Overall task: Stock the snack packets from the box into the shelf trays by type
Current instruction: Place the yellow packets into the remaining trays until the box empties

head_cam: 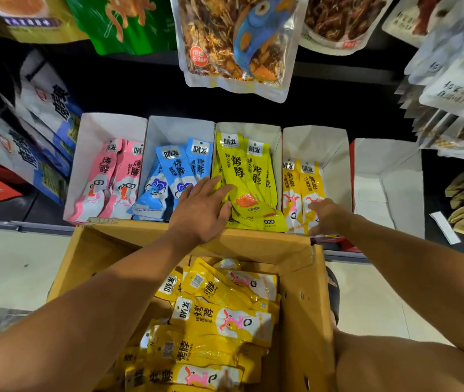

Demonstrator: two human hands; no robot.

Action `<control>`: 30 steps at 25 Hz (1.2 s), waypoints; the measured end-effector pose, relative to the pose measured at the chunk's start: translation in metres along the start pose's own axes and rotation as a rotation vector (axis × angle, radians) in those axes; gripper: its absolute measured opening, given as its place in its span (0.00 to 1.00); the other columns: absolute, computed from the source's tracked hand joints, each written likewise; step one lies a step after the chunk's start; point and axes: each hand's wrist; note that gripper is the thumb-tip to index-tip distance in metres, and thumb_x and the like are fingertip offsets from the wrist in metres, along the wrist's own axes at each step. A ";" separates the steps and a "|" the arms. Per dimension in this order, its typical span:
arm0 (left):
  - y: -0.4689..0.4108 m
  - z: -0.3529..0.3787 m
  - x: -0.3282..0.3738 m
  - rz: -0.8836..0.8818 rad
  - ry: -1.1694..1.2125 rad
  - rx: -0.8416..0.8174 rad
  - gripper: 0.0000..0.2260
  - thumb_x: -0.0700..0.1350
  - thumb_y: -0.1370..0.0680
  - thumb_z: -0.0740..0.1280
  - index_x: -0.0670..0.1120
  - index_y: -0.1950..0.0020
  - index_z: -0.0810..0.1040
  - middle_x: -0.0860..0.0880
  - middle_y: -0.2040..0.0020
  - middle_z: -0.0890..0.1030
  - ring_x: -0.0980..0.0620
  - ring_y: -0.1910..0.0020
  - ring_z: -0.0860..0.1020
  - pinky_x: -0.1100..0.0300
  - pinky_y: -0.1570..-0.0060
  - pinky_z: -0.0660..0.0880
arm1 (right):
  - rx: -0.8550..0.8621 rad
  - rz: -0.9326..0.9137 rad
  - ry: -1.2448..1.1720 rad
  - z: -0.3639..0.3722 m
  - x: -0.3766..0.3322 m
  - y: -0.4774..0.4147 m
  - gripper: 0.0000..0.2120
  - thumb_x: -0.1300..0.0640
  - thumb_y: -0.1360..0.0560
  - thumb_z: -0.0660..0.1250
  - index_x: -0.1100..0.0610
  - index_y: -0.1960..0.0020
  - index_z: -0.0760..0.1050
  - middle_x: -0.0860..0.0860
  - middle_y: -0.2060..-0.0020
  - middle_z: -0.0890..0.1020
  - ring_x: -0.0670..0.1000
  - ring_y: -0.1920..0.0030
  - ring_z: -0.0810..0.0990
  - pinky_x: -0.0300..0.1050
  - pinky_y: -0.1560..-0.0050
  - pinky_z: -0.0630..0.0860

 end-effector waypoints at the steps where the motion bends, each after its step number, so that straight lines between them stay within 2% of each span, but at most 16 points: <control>1: 0.000 0.000 0.000 -0.002 0.001 0.001 0.26 0.61 0.17 0.48 0.58 0.19 0.62 0.50 0.17 0.58 0.47 0.18 0.53 0.41 0.20 0.51 | 0.005 0.005 0.005 0.002 0.000 -0.001 0.46 0.43 0.28 0.75 0.55 0.20 0.55 0.58 0.22 0.58 0.58 0.22 0.58 0.52 0.26 0.65; 5: -0.001 0.001 0.000 -0.017 -0.010 -0.014 0.28 0.62 0.18 0.46 0.58 0.19 0.62 0.51 0.17 0.57 0.48 0.17 0.52 0.41 0.20 0.52 | 0.049 0.015 -0.001 0.007 0.003 -0.003 0.46 0.41 0.30 0.76 0.52 0.21 0.57 0.56 0.23 0.61 0.59 0.27 0.66 0.54 0.30 0.70; 8: -0.003 0.000 0.000 -0.019 -0.012 -0.015 0.28 0.63 0.18 0.46 0.58 0.19 0.62 0.51 0.17 0.58 0.47 0.17 0.52 0.40 0.21 0.52 | 0.059 0.016 -0.004 0.011 0.003 -0.003 0.45 0.43 0.30 0.76 0.52 0.21 0.57 0.57 0.24 0.61 0.59 0.28 0.69 0.54 0.32 0.72; 9: -0.003 0.000 0.000 -0.018 -0.013 -0.016 0.28 0.63 0.18 0.46 0.57 0.19 0.62 0.50 0.17 0.58 0.47 0.17 0.53 0.39 0.21 0.53 | 0.047 0.021 -0.014 0.013 0.003 -0.004 0.45 0.43 0.29 0.76 0.53 0.21 0.56 0.57 0.23 0.59 0.60 0.27 0.67 0.54 0.31 0.71; 11: -0.002 0.000 0.000 -0.016 -0.014 -0.021 0.28 0.63 0.18 0.46 0.57 0.19 0.62 0.50 0.17 0.58 0.47 0.17 0.52 0.39 0.21 0.53 | -0.001 0.037 -0.053 0.017 0.003 -0.004 0.42 0.43 0.24 0.71 0.53 0.20 0.53 0.58 0.21 0.53 0.62 0.22 0.58 0.56 0.26 0.64; 13: -0.003 -0.001 0.000 -0.018 -0.017 -0.026 0.28 0.63 0.18 0.46 0.57 0.19 0.62 0.50 0.17 0.57 0.47 0.17 0.52 0.39 0.21 0.52 | -0.051 0.036 -0.082 0.020 0.005 -0.005 0.34 0.48 0.18 0.62 0.54 0.19 0.49 0.57 0.19 0.49 0.60 0.20 0.48 0.57 0.23 0.56; 14: -0.003 -0.001 0.000 -0.021 -0.018 -0.028 0.28 0.63 0.18 0.46 0.57 0.19 0.62 0.50 0.17 0.57 0.47 0.17 0.52 0.39 0.21 0.52 | -0.066 0.028 -0.083 0.020 0.005 -0.004 0.31 0.53 0.17 0.59 0.54 0.18 0.49 0.56 0.19 0.49 0.59 0.20 0.46 0.56 0.22 0.54; 16: 0.000 -0.001 0.001 -0.019 -0.029 -0.034 0.28 0.63 0.18 0.45 0.57 0.19 0.61 0.50 0.17 0.57 0.46 0.17 0.52 0.39 0.21 0.51 | -0.071 0.017 -0.073 0.020 0.003 0.003 0.32 0.62 0.18 0.59 0.56 0.18 0.49 0.57 0.19 0.52 0.59 0.20 0.48 0.53 0.22 0.54; 18: 0.001 -0.002 0.002 -0.006 -0.043 -0.039 0.28 0.62 0.18 0.45 0.57 0.19 0.61 0.50 0.17 0.56 0.46 0.17 0.52 0.39 0.21 0.51 | -0.081 0.000 -0.106 0.017 0.001 0.014 0.33 0.65 0.19 0.61 0.56 0.19 0.51 0.57 0.20 0.55 0.59 0.20 0.53 0.52 0.24 0.57; 21: 0.005 -0.004 0.002 -0.006 -0.058 -0.041 0.26 0.61 0.16 0.45 0.56 0.19 0.61 0.50 0.17 0.56 0.46 0.17 0.51 0.39 0.20 0.49 | -0.061 -0.008 -0.195 0.004 -0.001 0.028 0.27 0.62 0.18 0.59 0.57 0.20 0.58 0.59 0.22 0.62 0.60 0.23 0.62 0.50 0.27 0.64; 23: 0.011 -0.005 0.003 -0.011 -0.059 -0.037 0.25 0.60 0.15 0.46 0.56 0.18 0.61 0.50 0.17 0.57 0.46 0.17 0.51 0.39 0.20 0.49 | 0.016 0.015 -0.248 -0.021 -0.002 0.037 0.21 0.58 0.17 0.58 0.60 0.25 0.67 0.61 0.28 0.71 0.60 0.28 0.70 0.50 0.31 0.67; 25: 0.027 -0.010 0.003 -0.012 -0.081 -0.024 0.28 0.62 0.17 0.42 0.56 0.19 0.61 0.50 0.17 0.58 0.46 0.17 0.51 0.37 0.21 0.49 | 0.110 0.003 -0.256 -0.049 -0.007 0.051 0.18 0.53 0.17 0.59 0.61 0.30 0.73 0.60 0.34 0.76 0.61 0.34 0.75 0.50 0.36 0.70; 28: 0.059 -0.028 -0.004 -0.007 -0.139 -0.020 0.33 0.64 0.21 0.36 0.58 0.19 0.58 0.50 0.17 0.56 0.45 0.17 0.51 0.36 0.21 0.50 | 0.262 -0.102 -0.173 -0.083 -0.023 0.072 0.23 0.46 0.17 0.59 0.60 0.30 0.72 0.62 0.33 0.75 0.61 0.33 0.73 0.52 0.35 0.69; 30: 0.086 -0.042 -0.014 -0.017 -0.174 -0.024 0.34 0.64 0.22 0.34 0.58 0.18 0.55 0.50 0.16 0.55 0.46 0.17 0.50 0.36 0.21 0.48 | 0.302 -0.153 -0.103 -0.094 -0.043 0.088 0.27 0.42 0.18 0.59 0.58 0.27 0.70 0.62 0.32 0.74 0.62 0.32 0.72 0.55 0.33 0.70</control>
Point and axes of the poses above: each hand's wrist, its own y-axis away from the middle knuckle, its own z-axis out of the palm, x = y × z
